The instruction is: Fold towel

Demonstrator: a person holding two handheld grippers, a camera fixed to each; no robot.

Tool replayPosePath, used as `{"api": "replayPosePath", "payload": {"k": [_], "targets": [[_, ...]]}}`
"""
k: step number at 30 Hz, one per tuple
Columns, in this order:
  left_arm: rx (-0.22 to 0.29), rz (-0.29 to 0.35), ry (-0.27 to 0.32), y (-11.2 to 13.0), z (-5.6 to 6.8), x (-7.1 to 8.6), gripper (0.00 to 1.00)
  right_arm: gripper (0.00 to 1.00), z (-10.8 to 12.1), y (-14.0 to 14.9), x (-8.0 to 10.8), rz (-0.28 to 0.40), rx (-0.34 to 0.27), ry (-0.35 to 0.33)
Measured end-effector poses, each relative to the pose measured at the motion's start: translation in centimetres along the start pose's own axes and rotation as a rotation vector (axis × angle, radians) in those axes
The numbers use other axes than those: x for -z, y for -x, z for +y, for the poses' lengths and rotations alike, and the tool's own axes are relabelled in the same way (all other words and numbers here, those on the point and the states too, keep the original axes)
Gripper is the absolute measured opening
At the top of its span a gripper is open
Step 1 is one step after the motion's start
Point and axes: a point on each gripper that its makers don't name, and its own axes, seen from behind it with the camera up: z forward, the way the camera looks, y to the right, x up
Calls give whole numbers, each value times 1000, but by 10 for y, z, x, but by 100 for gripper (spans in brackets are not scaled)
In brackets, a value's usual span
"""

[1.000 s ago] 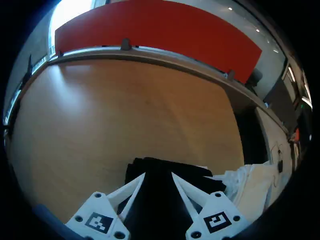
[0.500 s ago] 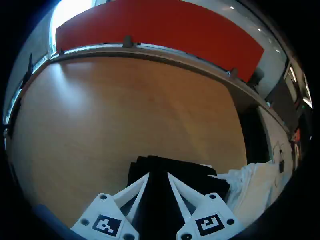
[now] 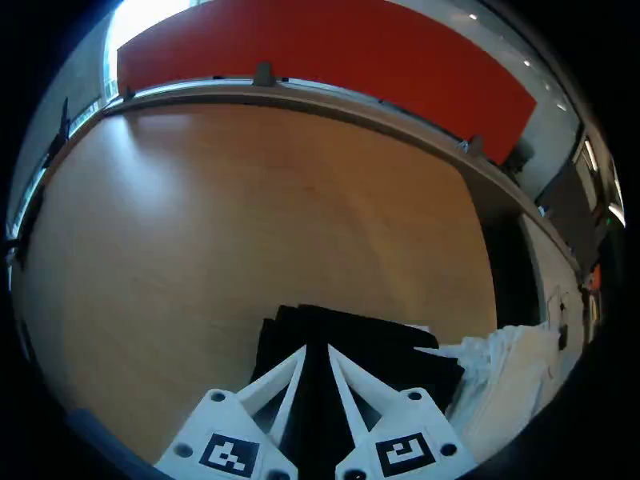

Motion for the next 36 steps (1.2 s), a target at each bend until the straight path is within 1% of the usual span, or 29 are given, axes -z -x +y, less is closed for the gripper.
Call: {"api": "replayPosePath", "payload": {"k": [12,25,30,36], "targets": [[-5,4,9,-4,4,-2,95,12,-11,-8,6,36,-14,-46],[-8,9,10,-6,3,0,96,19,-30,-12,10,51,7,-101],[-7,10,7,-5,1,1,96,21,-31,-12,10,48,9,-100],[-5,11,7,-4,1,2,96,24,-28,-12,9,45,-6,-88]]}}
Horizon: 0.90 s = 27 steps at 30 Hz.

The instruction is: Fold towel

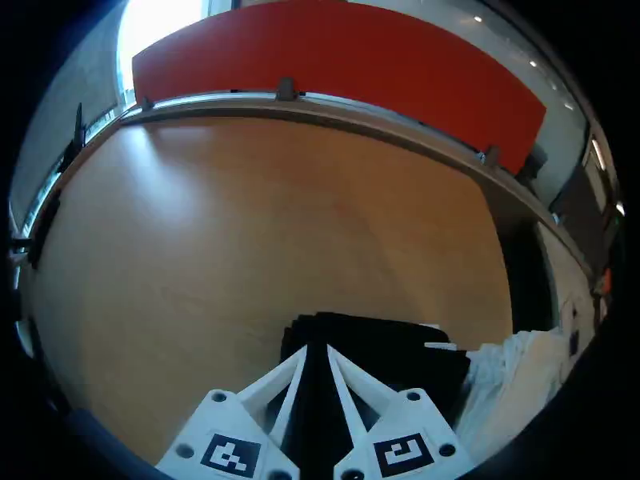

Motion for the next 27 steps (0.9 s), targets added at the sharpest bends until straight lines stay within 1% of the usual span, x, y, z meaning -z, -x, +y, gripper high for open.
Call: {"api": "replayPosePath", "payload": {"k": [6,11,12,15,16,17,21,23,24,27], "targets": [[-4,1,0,0,0,1,96,27,1,-1,1,8,-10,7],[-1,4,0,-1,-1,1,96,29,-2,-7,7,39,-20,8],[0,5,0,-1,-1,1,96,36,-2,-8,9,47,-23,6],[-1,10,0,-3,-2,2,96,74,-1,-11,12,57,-40,14],[-2,13,1,-4,-2,2,96,82,0,-11,13,61,-46,17],[-2,14,2,-5,-2,2,96,86,1,-11,14,64,-51,20],[-3,21,6,-7,-1,2,96,91,4,-11,20,74,-68,32],[-4,24,8,-8,-1,2,96,99,5,-10,24,77,-76,37],[-5,25,10,-9,-1,3,96,100,5,-10,26,79,-80,38],[-7,30,14,-11,0,2,96,100,6,-10,33,90,-93,41]]}}
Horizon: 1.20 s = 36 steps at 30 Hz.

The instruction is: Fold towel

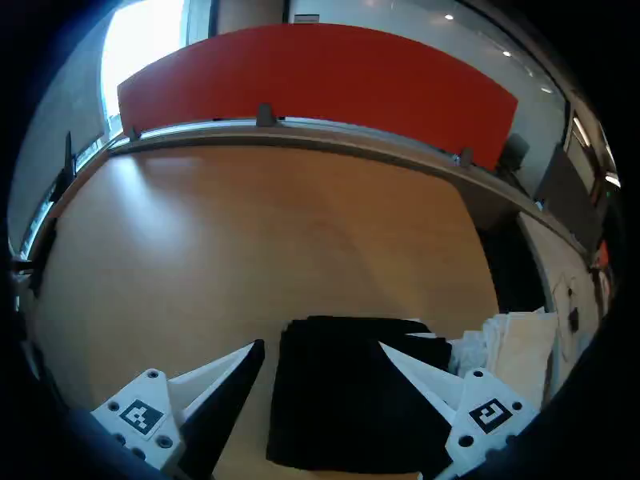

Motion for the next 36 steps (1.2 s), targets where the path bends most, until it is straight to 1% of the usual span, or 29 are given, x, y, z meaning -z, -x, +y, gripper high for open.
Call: {"api": "replayPosePath", "payload": {"k": [9,12,15,18,21,24,33,36], "targets": [[-6,20,15,-9,3,1,96,100,12,-2,26,50,-42,30],[-6,27,18,-12,3,1,95,100,15,-4,36,82,-60,44],[-5,35,21,-15,4,2,96,100,20,-14,47,146,-84,65],[-4,42,25,-18,4,2,96,100,26,-28,58,225,-114,88],[-6,45,27,-20,4,2,95,100,30,-35,67,273,-141,101],[-13,51,29,-23,5,3,96,100,35,-38,73,301,-156,114],[-19,77,27,-35,1,6,96,100,41,-50,89,375,-157,152],[-19,89,23,-40,-1,7,95,100,42,-58,99,422,-150,176]]}}
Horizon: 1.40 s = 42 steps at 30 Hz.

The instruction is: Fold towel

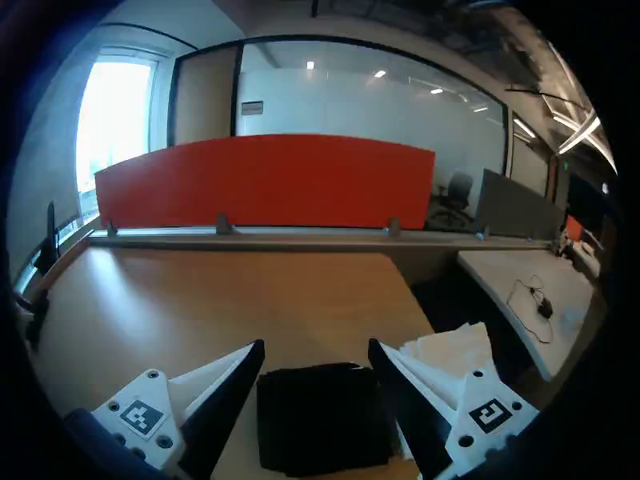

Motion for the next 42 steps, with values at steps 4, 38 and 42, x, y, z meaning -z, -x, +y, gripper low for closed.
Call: {"api": "replayPosePath", "payload": {"k": [4,38,42], "targets": [[-3,13,1,-5,-1,2,96,100,3,-17,9,77,4,32],[9,525,-150,-152,-51,53,95,100,-12,-76,65,284,-10,84],[4,543,-146,-158,-53,53,95,100,-25,-84,69,293,-15,69]]}}
